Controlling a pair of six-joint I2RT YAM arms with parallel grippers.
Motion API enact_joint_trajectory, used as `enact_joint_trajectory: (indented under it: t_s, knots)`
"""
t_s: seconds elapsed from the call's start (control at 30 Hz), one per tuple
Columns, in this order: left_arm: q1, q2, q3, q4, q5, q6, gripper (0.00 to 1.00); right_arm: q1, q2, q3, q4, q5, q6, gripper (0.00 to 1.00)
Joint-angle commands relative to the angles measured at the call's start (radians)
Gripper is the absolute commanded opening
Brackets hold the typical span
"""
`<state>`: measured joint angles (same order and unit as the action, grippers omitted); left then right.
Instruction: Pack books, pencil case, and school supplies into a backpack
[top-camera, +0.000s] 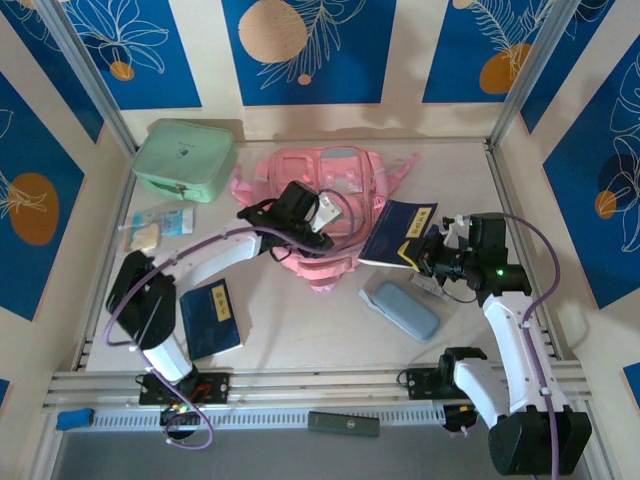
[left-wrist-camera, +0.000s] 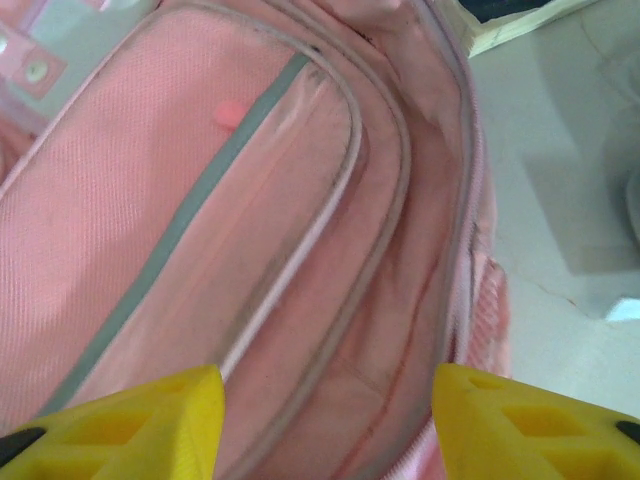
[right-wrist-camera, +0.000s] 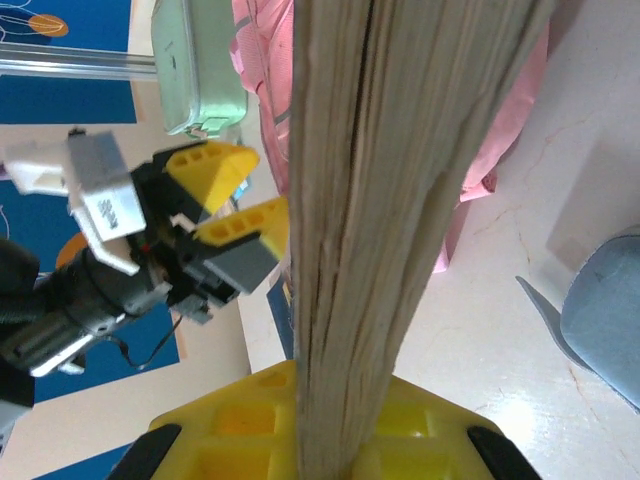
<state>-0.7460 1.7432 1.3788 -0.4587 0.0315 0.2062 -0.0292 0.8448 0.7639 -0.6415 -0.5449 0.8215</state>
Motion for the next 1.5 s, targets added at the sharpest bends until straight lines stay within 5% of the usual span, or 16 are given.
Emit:
enact_joint_trajectory:
  t_s: [0.0, 0.37, 0.57, 0.7, 1.47]
  knots:
    - [0.01, 0.067, 0.087, -0.064, 0.007, 0.104, 0.58, -0.012, -0.02, -0.004, -0.006, -0.059, -0.035, 0.0]
    - [0.037, 0.33, 0.23, -0.133, -0.032, 0.135, 0.56, -0.032, -0.018, -0.034, 0.032, -0.089, -0.015, 0.0]
    - [0.056, 0.365, 0.307, -0.172, -0.029, 0.075, 0.16, -0.032, -0.027, -0.056, 0.064, -0.104, 0.004, 0.0]
    - [0.056, 0.322, 0.301, -0.164, -0.043, 0.041, 0.0, -0.032, -0.03, -0.053, 0.051, -0.108, -0.014, 0.0]
    - [0.056, -0.147, 0.112, -0.153, -0.064, -0.303, 0.0, 0.014, 0.012, 0.028, -0.184, -0.188, -0.188, 0.0]
